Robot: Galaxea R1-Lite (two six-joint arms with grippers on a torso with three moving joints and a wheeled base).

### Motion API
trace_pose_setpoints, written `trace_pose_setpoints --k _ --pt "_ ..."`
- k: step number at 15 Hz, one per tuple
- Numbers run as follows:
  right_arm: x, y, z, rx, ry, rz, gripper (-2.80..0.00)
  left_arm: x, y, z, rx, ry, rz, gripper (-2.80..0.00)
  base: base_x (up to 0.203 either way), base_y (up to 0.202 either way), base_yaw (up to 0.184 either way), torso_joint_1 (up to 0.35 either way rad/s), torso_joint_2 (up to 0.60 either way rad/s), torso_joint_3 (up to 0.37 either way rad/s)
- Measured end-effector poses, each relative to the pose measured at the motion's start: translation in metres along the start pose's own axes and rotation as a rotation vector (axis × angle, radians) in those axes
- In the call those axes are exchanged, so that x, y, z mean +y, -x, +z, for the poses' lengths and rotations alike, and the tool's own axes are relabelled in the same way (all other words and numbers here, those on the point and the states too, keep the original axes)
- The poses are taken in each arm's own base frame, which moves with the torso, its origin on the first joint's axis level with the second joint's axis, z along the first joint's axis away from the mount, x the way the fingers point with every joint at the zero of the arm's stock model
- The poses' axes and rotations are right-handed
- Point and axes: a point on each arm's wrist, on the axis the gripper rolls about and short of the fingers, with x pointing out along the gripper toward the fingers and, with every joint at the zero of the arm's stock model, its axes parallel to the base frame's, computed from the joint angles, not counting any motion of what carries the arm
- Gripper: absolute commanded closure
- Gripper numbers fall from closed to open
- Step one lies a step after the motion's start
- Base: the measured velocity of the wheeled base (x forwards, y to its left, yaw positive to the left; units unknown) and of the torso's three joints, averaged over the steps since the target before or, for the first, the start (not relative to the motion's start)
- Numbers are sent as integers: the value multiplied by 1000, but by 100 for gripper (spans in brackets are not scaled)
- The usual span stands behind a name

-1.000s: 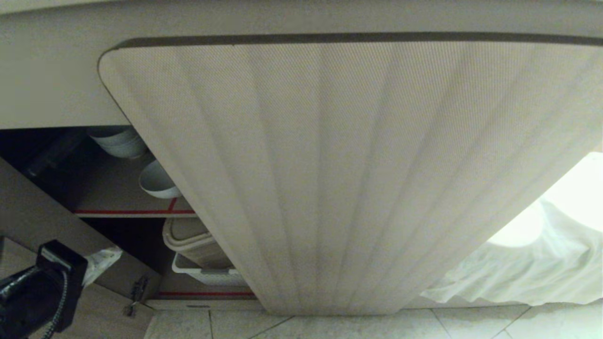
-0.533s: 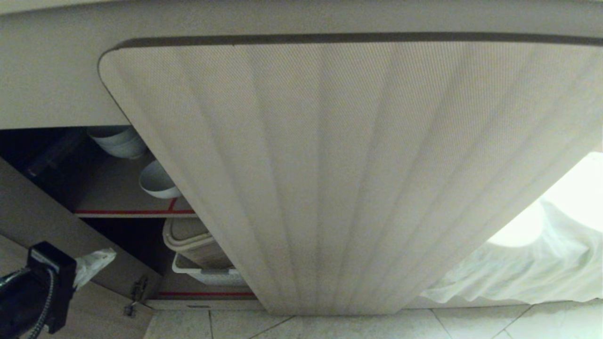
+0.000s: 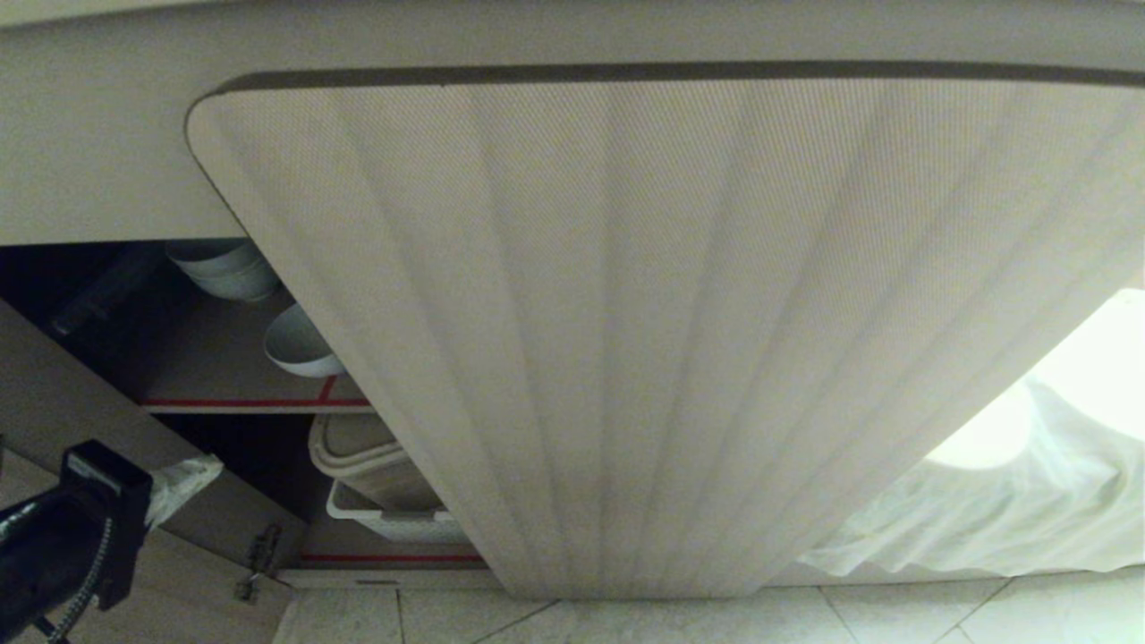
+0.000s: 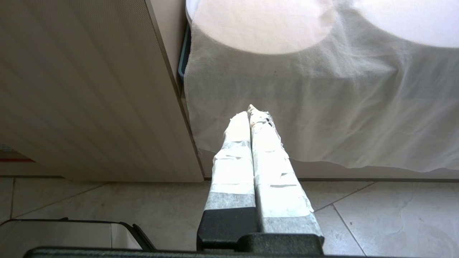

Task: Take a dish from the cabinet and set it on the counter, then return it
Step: Take the bowl from the cabinet

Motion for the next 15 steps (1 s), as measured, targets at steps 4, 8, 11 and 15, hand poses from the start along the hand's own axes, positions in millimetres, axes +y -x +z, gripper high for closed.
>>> trace_pose_setpoints --k 4,8,11,15 --pt "0 0 0 0 0 0 0 5 -7 -2 30 -108 25 0 0 0 0 0 0 0" --pt "0 0 0 0 0 0 0 10 -16 0 55 -163 44 0 0 0 0 0 0 0" --pt "0 0 0 0 0 0 0 9 -27 9 14 -179 16 0 0 0 0 0 0 0" --pt "0 0 0 0 1 0 0 9 -36 13 28 -175 -2 0 0 0 0 0 0 0"
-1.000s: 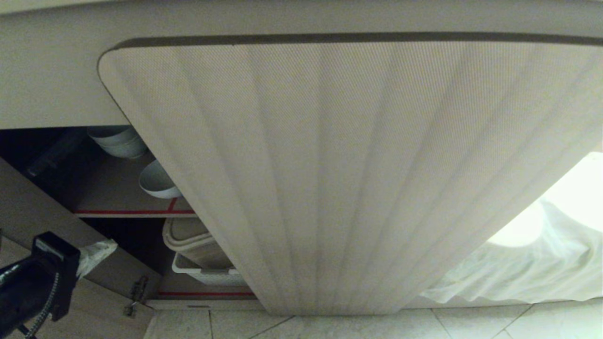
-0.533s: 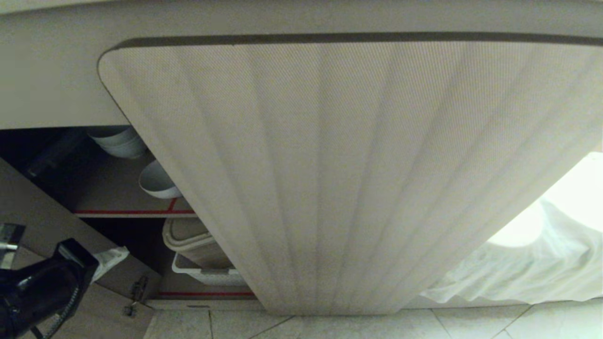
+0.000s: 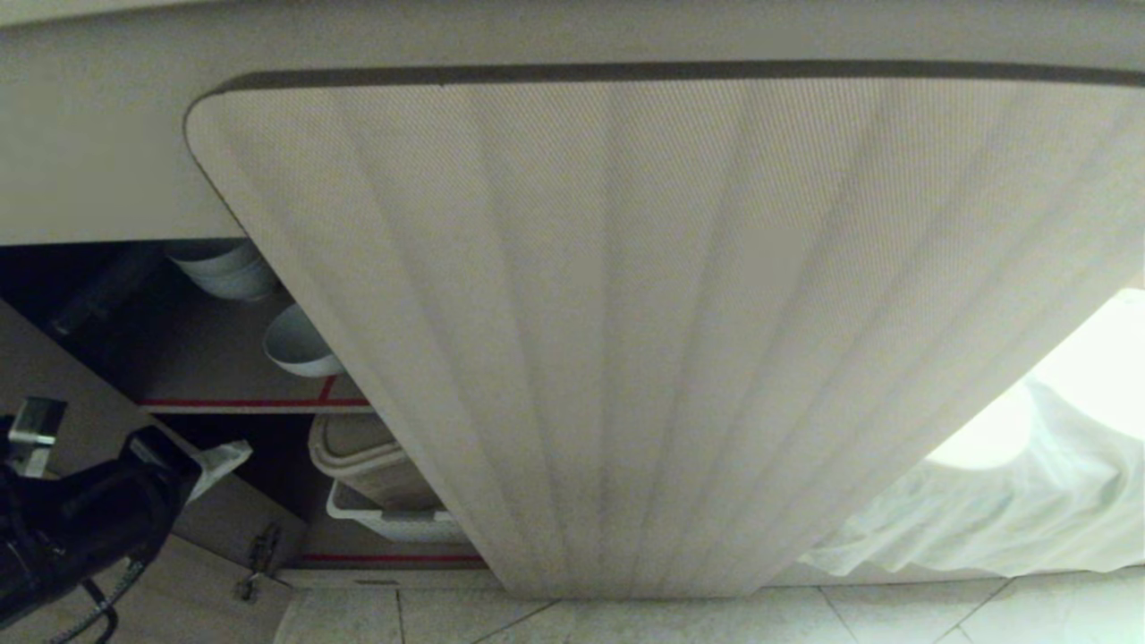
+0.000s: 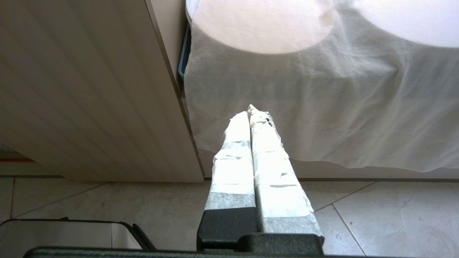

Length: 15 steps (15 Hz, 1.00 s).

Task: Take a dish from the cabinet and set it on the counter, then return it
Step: Take the bowl from the cabinet

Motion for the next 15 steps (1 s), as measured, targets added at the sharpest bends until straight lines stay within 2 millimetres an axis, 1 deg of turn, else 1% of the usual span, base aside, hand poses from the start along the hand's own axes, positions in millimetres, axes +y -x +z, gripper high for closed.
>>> trace_pose_setpoints --k 4,8,11,14,15 --pt "0 0 0 0 -1 0 0 -5 -9 9 -16 11 -18 0 0 0 0 0 0 0" --pt "0 0 0 0 -1 0 0 -8 -23 18 -58 -6 -65 0 0 0 0 0 0 0" --pt "0 0 0 0 -1 0 0 -5 -30 19 -48 10 -53 0 0 0 0 0 0 0" --pt "0 0 0 -1 -1 0 0 -5 -33 20 -46 25 -52 0 0 0 0 0 0 0" --pt "0 0 0 0 -1 0 0 -5 -33 20 -46 27 -52 -280 0 0 0 0 0 0"
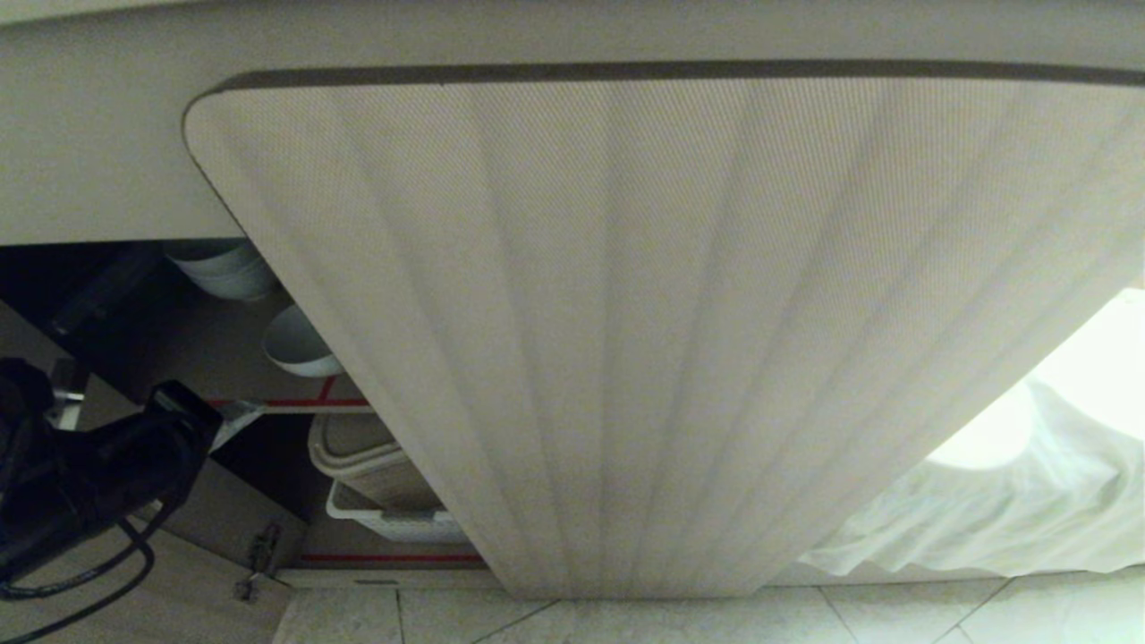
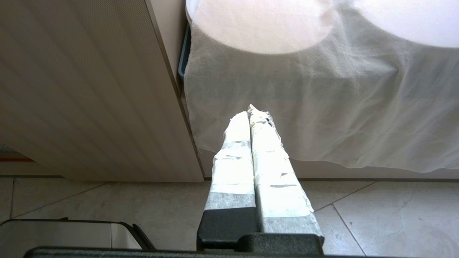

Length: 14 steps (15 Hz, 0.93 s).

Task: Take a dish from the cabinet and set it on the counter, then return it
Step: Take the bowl from the cabinet

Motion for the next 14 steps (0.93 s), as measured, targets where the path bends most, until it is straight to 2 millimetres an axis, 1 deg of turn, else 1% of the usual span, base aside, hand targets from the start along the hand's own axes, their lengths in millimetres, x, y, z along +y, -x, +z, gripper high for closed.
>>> trace_pose_setpoints --k 14 --pt "0 0 0 0 1 0 0 -4 -2 4 -9 -4 -14 -280 0 0 0 0 0 0"
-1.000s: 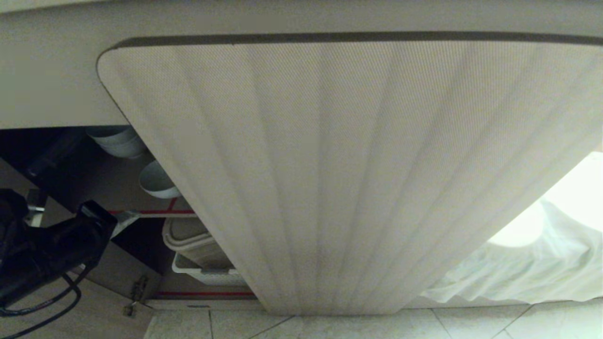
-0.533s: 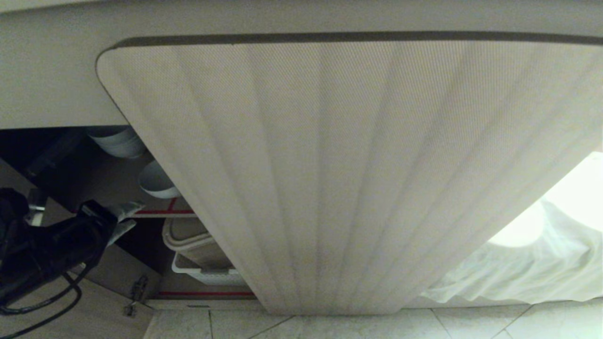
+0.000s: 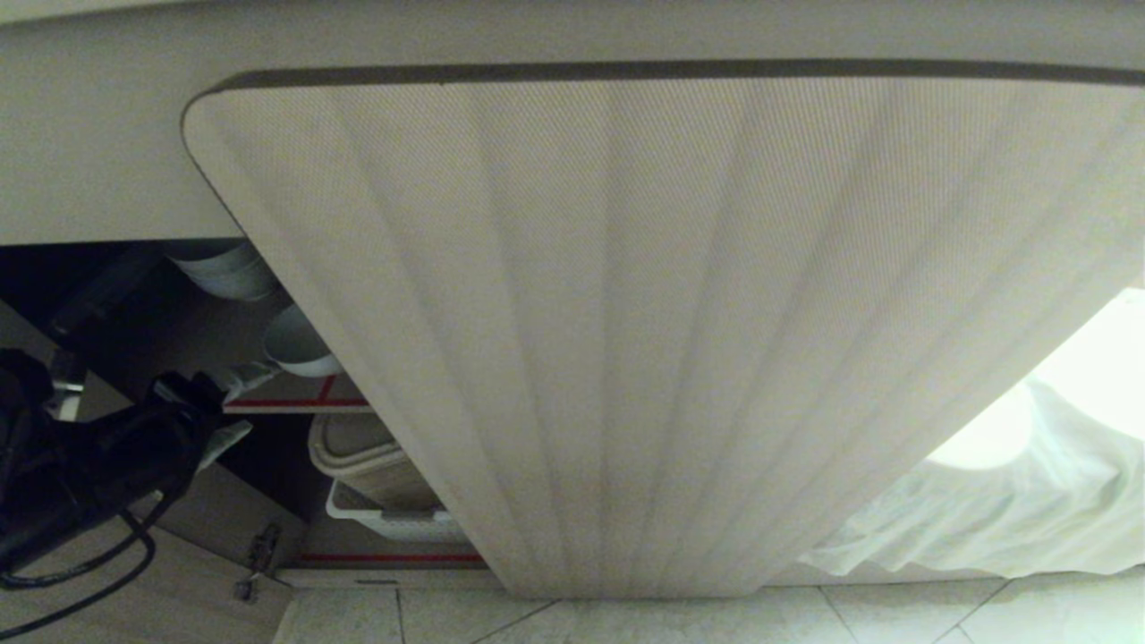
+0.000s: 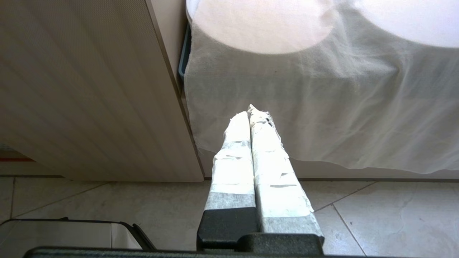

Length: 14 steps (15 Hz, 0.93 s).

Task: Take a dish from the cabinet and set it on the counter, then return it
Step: Take the bowl from the cabinet

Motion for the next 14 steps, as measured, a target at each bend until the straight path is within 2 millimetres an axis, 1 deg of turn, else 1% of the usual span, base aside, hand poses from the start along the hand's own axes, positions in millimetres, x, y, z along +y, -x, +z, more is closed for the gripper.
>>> trace_pose_setpoints --k 4,14 --pt "0 0 0 0 0 -1 0 1 -3 0 2 0 6 -280 0 0 0 0 0 0" --pt "0 0 0 0 0 0 0 -1 -25 12 -6 -2 6 -280 0 0 0 0 0 0"
